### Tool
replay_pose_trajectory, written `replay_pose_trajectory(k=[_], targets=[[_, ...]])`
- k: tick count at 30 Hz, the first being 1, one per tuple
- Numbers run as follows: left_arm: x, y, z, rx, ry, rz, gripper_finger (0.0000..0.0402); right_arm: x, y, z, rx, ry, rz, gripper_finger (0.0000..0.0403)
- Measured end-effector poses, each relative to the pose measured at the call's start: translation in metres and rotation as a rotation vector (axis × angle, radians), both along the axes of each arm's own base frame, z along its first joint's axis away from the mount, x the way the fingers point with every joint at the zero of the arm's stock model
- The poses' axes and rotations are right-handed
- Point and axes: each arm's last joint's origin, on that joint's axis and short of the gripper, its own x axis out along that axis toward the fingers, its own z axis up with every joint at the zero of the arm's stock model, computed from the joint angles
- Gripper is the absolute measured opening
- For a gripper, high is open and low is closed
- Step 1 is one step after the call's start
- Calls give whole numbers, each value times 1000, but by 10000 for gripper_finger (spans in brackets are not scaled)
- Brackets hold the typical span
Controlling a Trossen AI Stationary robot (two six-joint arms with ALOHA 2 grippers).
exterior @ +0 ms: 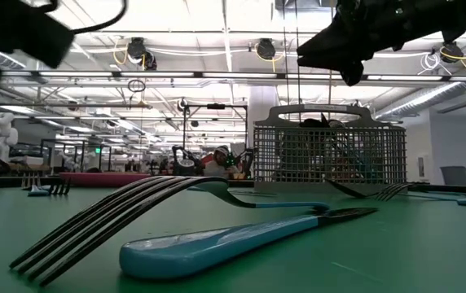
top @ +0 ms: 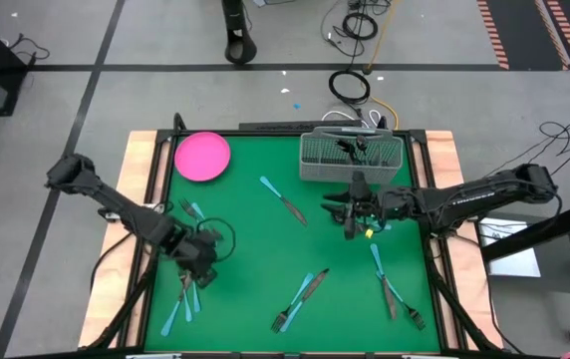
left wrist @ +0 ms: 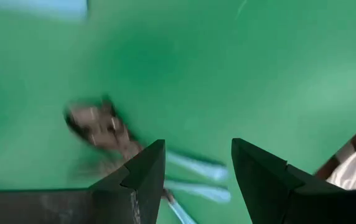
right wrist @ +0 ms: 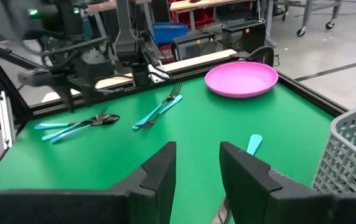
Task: Sort silverware
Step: Put the bottom black spoon into the cutlery rack with the other black spoons
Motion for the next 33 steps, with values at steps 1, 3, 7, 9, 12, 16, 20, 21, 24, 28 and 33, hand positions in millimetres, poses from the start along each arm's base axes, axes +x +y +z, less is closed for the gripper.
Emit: replay_pose_trajectory(k=[1,3,7,9,12,16,20,21,24,28,33], targets=[[-1,-5,-2,-14,31,19,187,0,0,0,-1,4,0,114],[-4,-13,-6,-35,85,63,187,0,0,-1,-10,15,3,114],[-8,-22,-11,-40,153,162,187,-1,0,-3,-28,37,7,114],[-8,-25,-13,-34,175,193,187,-1,0,-4,-32,50,8,114],[-8,-27,-16,-1,159,173,187,-1,0,-6,-37,65,10,114],[-4,-27,-16,78,32,137,187,-2,0,-8,-22,88,5,114],[-4,-27,-16,72,26,118,187,-3,0,-11,17,114,-7,114],[-5,-27,-18,66,43,140,187,-3,0,-12,26,117,-10,114],[-7,-26,-25,51,110,214,187,-3,0,-11,37,108,-13,114],[-7,-30,-33,66,148,223,187,-2,0,-9,39,83,-12,114],[-4,-35,-47,80,232,211,187,-2,0,-9,31,83,-10,114]])
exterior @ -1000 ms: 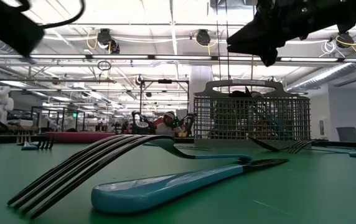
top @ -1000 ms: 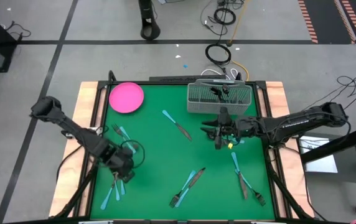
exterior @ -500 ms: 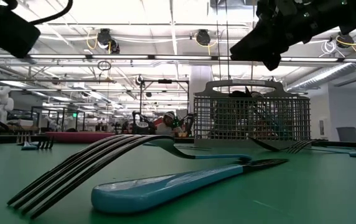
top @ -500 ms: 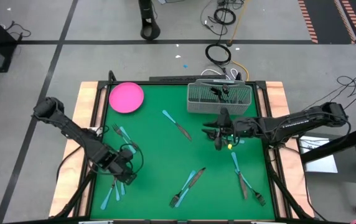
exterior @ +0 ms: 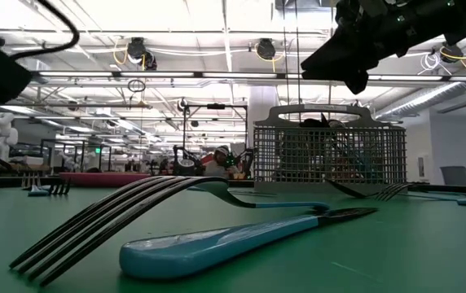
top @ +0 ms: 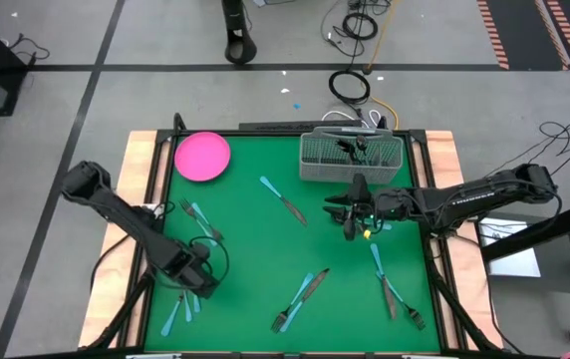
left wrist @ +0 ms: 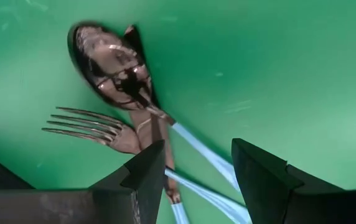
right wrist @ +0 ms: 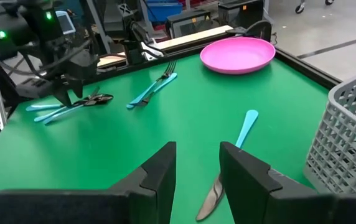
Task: Sort silverware
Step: Put the bottom black spoon into the cutlery rack with the other black spoons
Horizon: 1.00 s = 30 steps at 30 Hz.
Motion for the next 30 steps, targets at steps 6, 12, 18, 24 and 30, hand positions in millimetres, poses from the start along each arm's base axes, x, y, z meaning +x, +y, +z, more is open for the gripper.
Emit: replay_pose_trajectory(k=[6,12,18,24,30], targets=[[6,-6,-15,0,39,11,187,0,0,0,-18,5,5,114],[9,-8,-21,-2,32,-3,187,0,0,0,-32,8,6,114],[9,-8,-21,4,40,-2,185,0,0,0,-33,9,6,114],[11,-9,-28,30,54,-3,140,0,0,0,-33,9,6,114],[12,-10,-33,36,71,-30,76,0,0,0,-33,9,5,114]])
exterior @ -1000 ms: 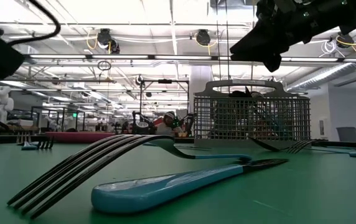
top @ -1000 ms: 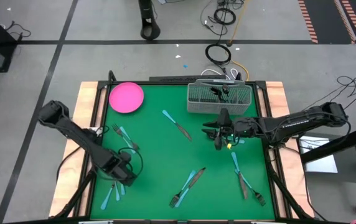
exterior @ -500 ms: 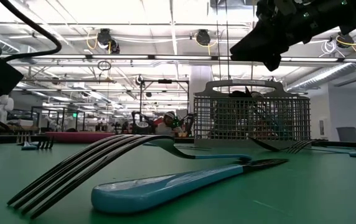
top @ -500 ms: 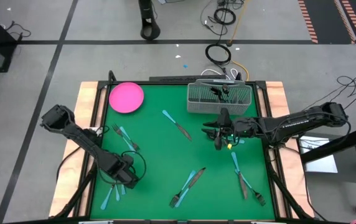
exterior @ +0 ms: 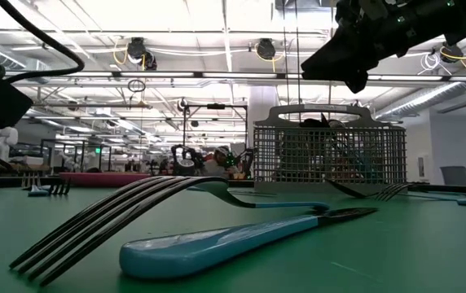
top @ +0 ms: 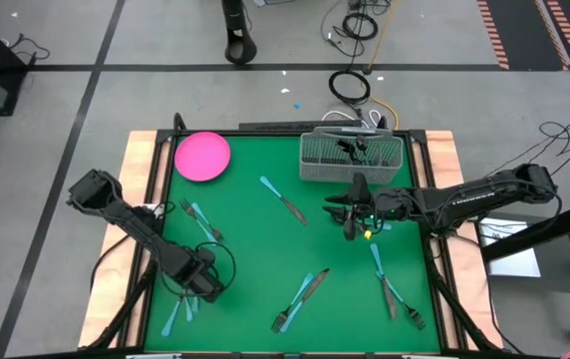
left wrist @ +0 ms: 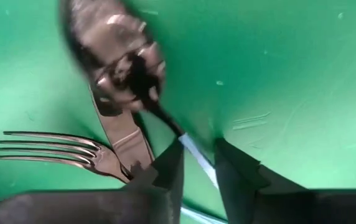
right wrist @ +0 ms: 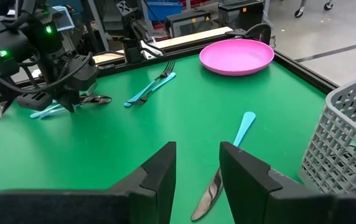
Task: Sort silverware
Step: Put the bottom black spoon into the cutlery rack with the other black spoons
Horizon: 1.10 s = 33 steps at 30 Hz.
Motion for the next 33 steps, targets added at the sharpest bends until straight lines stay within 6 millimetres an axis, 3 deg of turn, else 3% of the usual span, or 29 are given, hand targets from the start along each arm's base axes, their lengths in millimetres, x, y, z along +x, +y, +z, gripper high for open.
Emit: replay_pose_trajectory(k=[7,13,19,24,28,33], targets=[[-1,1,1,-5,-8,-54,14,0,0,0,-2,0,1,114],[-4,8,20,-1,-85,-88,9,0,0,0,-7,1,2,114],[-3,19,65,94,-450,-113,9,0,0,0,-7,-1,2,114],[5,26,98,388,-885,-293,9,5,1,3,1,-61,6,114],[21,33,115,627,-1083,-393,9,17,5,3,36,-146,128,114],[51,48,133,687,-1258,-515,9,36,10,0,53,-290,233,114]])
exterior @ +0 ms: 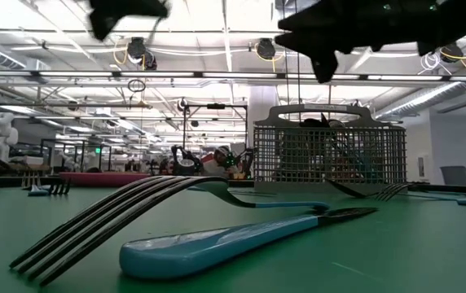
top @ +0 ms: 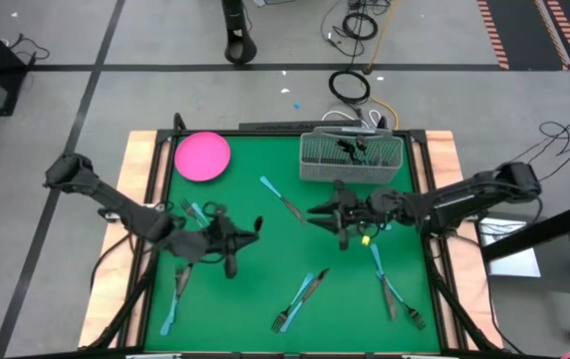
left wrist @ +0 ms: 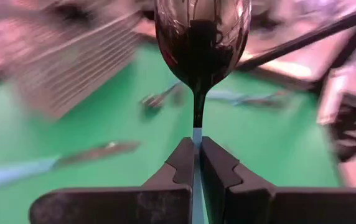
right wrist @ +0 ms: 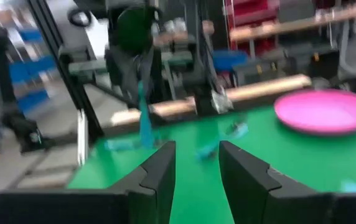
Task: Sort silverware
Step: Put the bottom black spoon into the cutlery rack with the other black spoons
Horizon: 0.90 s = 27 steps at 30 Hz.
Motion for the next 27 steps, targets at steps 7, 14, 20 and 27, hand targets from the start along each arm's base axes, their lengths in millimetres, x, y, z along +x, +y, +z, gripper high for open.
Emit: replay_pose_trajectory(k=[7,14,20,27], targets=[[37,26,1,-9,-118,-244,9,19,2,-8,10,-114,3,114],[57,45,-15,-43,-99,-291,9,42,4,-5,15,-109,11,114],[59,51,-15,-22,-107,-312,9,49,6,-6,7,-87,62,114],[61,58,-13,-1,-125,-295,9,49,7,-7,6,-77,100,114]])
